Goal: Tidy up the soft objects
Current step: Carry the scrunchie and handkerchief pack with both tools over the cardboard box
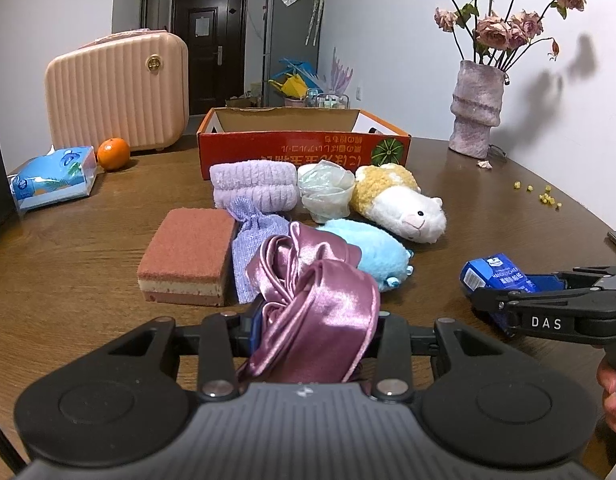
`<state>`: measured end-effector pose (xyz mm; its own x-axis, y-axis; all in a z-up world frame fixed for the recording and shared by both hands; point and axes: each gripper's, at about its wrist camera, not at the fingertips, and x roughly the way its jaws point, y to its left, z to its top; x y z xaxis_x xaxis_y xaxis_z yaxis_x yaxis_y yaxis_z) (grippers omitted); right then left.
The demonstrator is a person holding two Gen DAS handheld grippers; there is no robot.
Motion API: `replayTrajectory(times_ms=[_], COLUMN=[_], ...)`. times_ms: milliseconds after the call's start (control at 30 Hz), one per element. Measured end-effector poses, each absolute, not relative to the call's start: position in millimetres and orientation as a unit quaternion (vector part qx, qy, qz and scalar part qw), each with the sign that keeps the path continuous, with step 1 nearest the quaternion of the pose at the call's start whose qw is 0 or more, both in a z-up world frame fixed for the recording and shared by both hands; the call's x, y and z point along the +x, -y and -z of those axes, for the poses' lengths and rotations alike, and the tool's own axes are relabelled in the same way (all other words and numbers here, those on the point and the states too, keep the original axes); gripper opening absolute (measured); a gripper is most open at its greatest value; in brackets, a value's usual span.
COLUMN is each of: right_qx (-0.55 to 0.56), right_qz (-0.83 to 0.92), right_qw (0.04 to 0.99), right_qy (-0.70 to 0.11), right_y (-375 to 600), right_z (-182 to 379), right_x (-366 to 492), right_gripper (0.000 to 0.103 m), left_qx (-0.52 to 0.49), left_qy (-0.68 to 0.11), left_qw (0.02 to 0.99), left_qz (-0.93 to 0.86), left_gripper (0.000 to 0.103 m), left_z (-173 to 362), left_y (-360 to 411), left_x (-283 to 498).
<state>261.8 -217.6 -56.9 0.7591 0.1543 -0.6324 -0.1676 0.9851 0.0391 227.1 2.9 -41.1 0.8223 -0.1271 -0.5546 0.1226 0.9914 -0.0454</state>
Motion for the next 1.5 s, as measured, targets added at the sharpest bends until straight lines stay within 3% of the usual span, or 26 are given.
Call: replayTrajectory(times_ms=[600,1500], right_qx=[-0.01,-0.002], right_qz=[-0.101,-0.101], right_qw=[0.953,0.969], right_qy=[-0.287,-0.226], right_y=[204,191], right_z=[22,-20], right_x=[260,314], right_gripper=[0.05,0.05], left_qx=[0.007,-0.026], left_qy=[-0.253,-0.209], left_qw=[0.965,0.976], left_qz=[0.073,0.045], left_gripper=[0.039,0.039], left_z=[14,-30], left_y=[5,5], left_x=[232,303])
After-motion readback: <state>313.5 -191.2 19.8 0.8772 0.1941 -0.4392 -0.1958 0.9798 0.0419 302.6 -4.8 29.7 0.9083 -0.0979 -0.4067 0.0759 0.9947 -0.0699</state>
